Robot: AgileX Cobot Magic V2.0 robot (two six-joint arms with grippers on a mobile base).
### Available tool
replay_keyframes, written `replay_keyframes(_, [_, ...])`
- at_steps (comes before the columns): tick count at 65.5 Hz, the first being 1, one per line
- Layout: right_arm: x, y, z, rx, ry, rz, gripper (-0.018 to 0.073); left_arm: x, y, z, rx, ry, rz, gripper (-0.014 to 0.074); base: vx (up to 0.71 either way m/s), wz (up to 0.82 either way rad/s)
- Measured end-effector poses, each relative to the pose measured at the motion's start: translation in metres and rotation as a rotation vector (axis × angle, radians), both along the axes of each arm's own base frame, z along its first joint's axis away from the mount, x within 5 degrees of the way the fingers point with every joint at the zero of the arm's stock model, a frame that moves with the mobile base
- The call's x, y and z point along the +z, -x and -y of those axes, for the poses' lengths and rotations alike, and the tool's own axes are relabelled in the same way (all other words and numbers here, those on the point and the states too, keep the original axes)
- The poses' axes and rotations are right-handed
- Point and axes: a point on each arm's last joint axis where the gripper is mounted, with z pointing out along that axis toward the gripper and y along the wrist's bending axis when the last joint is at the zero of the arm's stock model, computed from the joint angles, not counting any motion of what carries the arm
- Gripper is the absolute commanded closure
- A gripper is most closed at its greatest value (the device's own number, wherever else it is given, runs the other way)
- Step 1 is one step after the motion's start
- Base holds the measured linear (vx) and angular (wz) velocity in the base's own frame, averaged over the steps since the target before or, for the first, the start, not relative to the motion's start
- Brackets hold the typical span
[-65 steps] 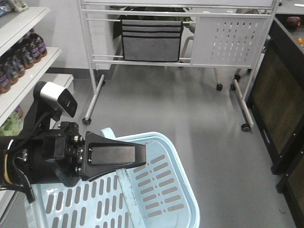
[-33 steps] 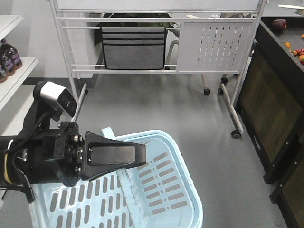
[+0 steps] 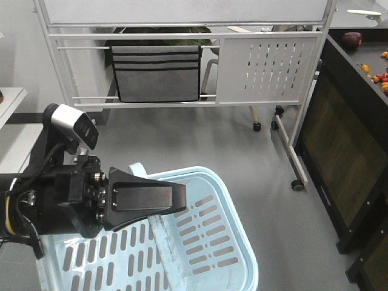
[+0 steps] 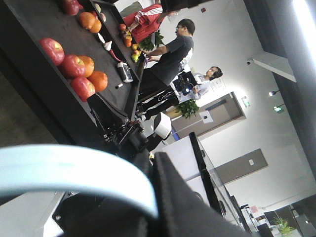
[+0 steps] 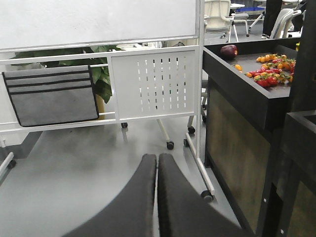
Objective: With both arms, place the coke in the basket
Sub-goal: 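Drive the base away from the shelf, turning, holding the basket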
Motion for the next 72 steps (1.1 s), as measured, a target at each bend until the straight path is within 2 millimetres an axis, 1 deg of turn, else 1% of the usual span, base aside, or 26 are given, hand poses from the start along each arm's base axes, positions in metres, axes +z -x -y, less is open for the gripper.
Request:
replay_keyframes(39, [0.0000,0.0000,0.0000,0.000,0.000,0.000,0.0565,0.0000,0.0000,0.0000,0.000,0.000,0.000,0.0603,0.29,0.00])
replay_keyframes(72, [0.0000,0.0000,0.0000,0.000,0.000,0.000,0.0565,0.0000,0.0000,0.0000,0.000,0.000,0.000,0.0603,0.28,0.19])
